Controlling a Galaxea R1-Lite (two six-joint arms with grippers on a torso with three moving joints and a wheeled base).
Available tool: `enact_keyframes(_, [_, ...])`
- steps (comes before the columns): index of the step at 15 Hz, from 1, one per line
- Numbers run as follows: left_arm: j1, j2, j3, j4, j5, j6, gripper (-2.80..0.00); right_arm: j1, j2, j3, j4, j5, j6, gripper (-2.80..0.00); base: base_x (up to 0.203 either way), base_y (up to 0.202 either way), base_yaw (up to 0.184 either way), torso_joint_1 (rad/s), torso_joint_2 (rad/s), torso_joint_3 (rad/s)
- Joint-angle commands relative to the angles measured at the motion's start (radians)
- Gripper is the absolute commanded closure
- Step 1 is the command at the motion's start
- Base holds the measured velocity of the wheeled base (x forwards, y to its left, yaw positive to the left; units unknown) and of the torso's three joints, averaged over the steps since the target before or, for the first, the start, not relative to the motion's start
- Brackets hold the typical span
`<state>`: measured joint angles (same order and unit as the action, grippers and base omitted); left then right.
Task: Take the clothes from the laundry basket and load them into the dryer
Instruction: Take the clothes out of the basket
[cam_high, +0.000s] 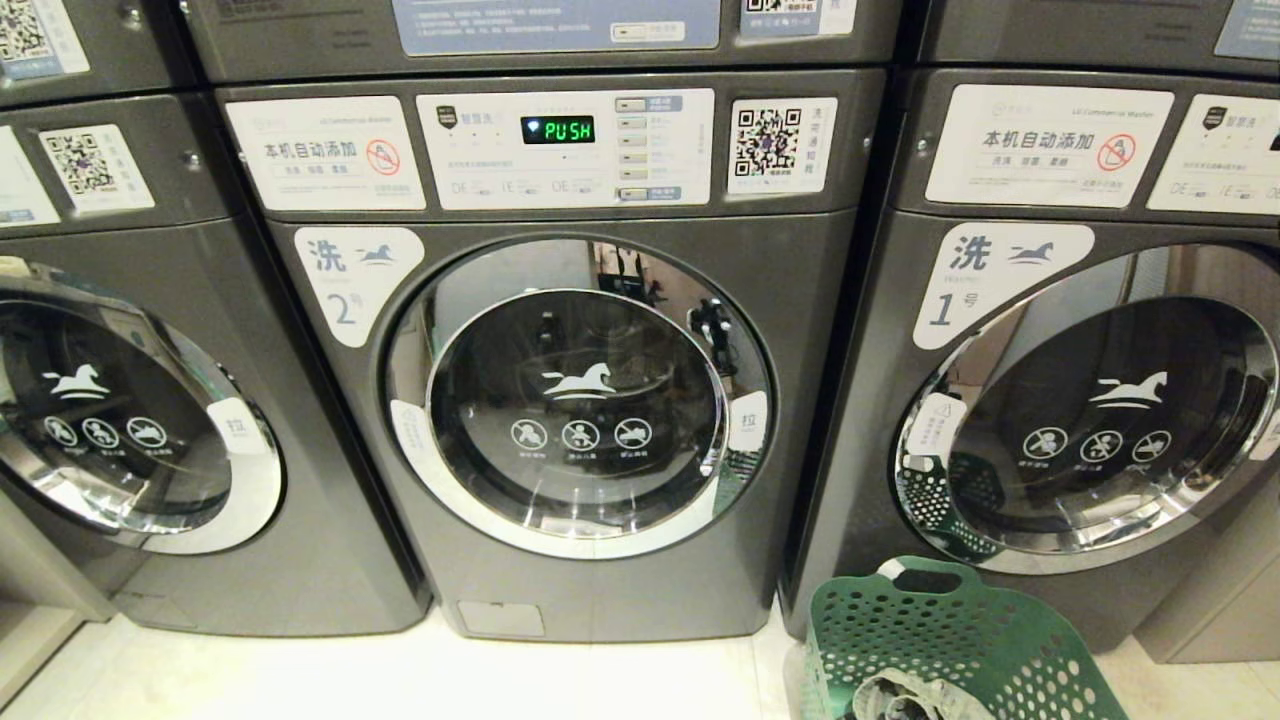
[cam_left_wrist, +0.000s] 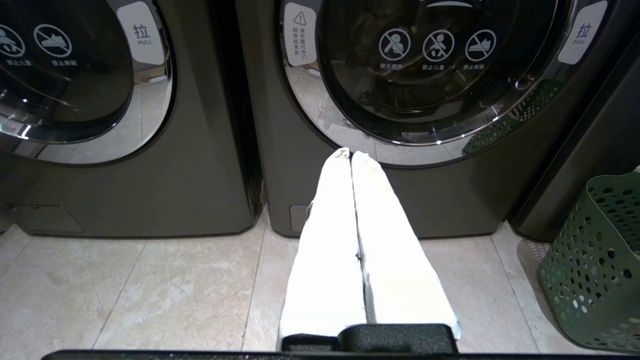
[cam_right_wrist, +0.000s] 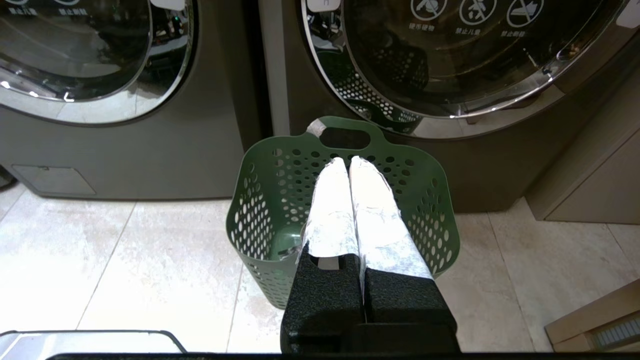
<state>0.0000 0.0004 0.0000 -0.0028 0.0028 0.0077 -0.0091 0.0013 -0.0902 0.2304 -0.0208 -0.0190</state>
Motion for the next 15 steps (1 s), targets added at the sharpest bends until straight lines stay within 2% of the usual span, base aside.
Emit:
enact_keyframes(1, [0.0, 0.0, 0.0, 0.0, 0.0, 0.0, 0.0, 0.0, 0.0, 0.0, 0.001, 0.0, -0.001, 0.0, 0.0, 0.0, 0.0, 0.002, 0.0, -0.193])
enact_keyframes(5, [0.0, 0.0, 0.0, 0.0, 0.0, 0.0, 0.0, 0.001, 0.028, -0.003, 0.007, 0.06, -0.054, 0.0, 0.0, 0.0, 0.0, 0.003, 0.01, -0.189])
enact_keyframes(11, [0.0, 0.0, 0.001, 0.0, 0.0, -0.002, 0.0, 0.001, 0.058, -0.004, 0.007, 0.06, -0.052, 0.0, 0.0, 0.0, 0.0, 0.002, 0.0, -0.202])
enact_keyframes(15, [0.0, 0.0, 0.0, 0.0, 0.0, -0.003, 0.0, 0.004, 0.254, -0.004, 0.007, 0.061, -0.053, 0.0, 0.0, 0.0, 0.0, 0.008, 0.0, -0.199])
